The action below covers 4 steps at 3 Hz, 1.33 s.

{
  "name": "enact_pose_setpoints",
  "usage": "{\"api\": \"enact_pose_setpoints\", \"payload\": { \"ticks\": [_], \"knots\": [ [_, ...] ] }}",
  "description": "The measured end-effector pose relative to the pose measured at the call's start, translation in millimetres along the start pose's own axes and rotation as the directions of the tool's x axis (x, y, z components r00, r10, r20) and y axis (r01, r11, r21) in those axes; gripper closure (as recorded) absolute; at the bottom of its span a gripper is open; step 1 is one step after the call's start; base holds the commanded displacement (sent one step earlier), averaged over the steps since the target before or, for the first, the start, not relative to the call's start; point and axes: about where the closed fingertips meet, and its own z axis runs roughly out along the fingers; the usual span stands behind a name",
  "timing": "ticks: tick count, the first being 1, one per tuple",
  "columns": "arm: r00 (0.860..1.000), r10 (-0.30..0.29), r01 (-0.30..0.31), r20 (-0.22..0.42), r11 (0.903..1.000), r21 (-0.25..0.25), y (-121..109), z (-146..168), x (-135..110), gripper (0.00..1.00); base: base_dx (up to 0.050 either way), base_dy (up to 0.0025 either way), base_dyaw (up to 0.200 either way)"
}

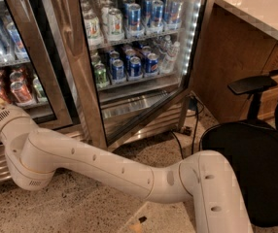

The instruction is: Open right fridge door

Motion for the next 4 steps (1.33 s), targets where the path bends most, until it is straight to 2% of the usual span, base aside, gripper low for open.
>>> {"api": "enact_pose_setpoints", "payload": {
  "ticks": [1, 2, 3, 4],
  "knots": [
    [1.0, 0.0, 0.0, 0.0, 1.0, 0.0, 0, 0, 0, 1.0, 0.0, 0.0, 0.0],
    [0.997, 0.078, -0.078, 0.014, 0.9969, -0.009, -6, 9, -13, 1.0, 0.0, 0.0, 0.0],
    [0.984, 0.162, -0.163, 0.078, 0.9867, 0.006, -9, 25, -28, 1.0, 0.0, 0.0, 0.0],
    [0.952, 0.236, -0.249, 0.197, 0.9673, 0.047, -18, 28, -35, 1.0, 0.0, 0.0, 0.0]
  ]
}}
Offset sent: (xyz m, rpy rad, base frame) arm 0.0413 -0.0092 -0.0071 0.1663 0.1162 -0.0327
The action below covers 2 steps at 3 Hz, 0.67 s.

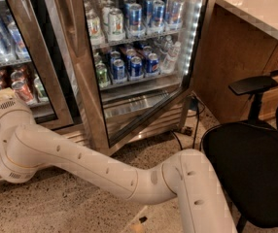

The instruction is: Open right fridge door

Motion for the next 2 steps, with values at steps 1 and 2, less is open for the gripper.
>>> {"api": "enact_pose_setpoints", "payload": {
  "ticks": [1, 2],
  "knots": [
    [0.996, 0.004, -0.013, 0.09, 0.995, 0.099, 0, 8, 4, 1.0, 0.0, 0.0, 0.0],
    [0.98, 0.0, -0.045, 0.2, 0.9745, 0.22, -17, 9, -3, 1.0, 0.0, 0.0, 0.0]
  ]
}}
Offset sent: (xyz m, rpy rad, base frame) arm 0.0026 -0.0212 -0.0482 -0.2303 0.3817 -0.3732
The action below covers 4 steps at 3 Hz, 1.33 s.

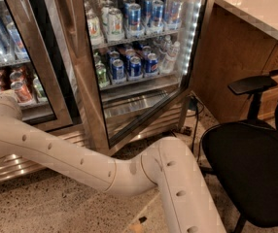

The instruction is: Open right fridge door

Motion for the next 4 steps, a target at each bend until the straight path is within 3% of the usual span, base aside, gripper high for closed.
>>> {"api": "enact_pose_setpoints", "payload": {
  "ticks": [1, 2, 3, 4],
  "knots": [
    [0.998, -0.002, -0.001, 0.057, 0.9984, 0.056, -16, 1, -15, 1.0, 0.0, 0.0, 0.0],
    [0.999, -0.003, 0.0, 0.053, 0.9982, 0.06, -16, 2, -13, 1.0, 0.0, 0.0, 0.0],
    [0.996, -0.027, 0.016, 0.086, 0.9924, 0.122, -22, 0, -12, 1.0, 0.0, 0.0, 0.0],
    [0.993, -0.094, 0.08, 0.072, 0.9811, 0.176, -8, -3, 16, 1.0, 0.0, 0.0, 0.0]
  ]
}}
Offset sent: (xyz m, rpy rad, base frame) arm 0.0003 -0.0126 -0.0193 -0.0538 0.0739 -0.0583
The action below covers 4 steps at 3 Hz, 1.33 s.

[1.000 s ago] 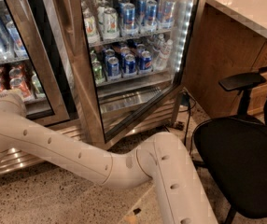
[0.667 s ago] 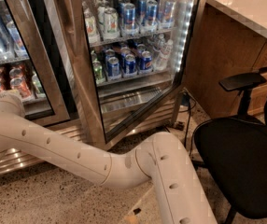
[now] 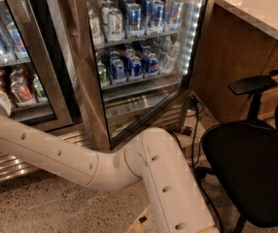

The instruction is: Open right fridge door

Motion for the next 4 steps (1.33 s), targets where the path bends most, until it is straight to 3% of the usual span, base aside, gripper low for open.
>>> {"api": "enact_pose_setpoints", "payload": {
  "ticks": [1, 2, 3, 4],
  "knots": [
    [0.999, -0.043, 0.043, -0.033, 0.9991, -0.008, 22, -6, 25, 1.0, 0.0, 0.0, 0.0],
    [0.998, -0.043, 0.042, -0.051, 0.9988, -0.027, 26, -4, 30, 1.0, 0.0, 0.0, 0.0],
    [0.999, -0.041, 0.041, -0.022, 0.9991, 0.013, 14, -1, 30, 1.0, 0.0, 0.0, 0.0],
    [1.0, 0.01, -0.01, -0.002, 0.9999, 0.003, 6, -5, 24, 1.0, 0.0, 0.0, 0.0]
  ]
}}
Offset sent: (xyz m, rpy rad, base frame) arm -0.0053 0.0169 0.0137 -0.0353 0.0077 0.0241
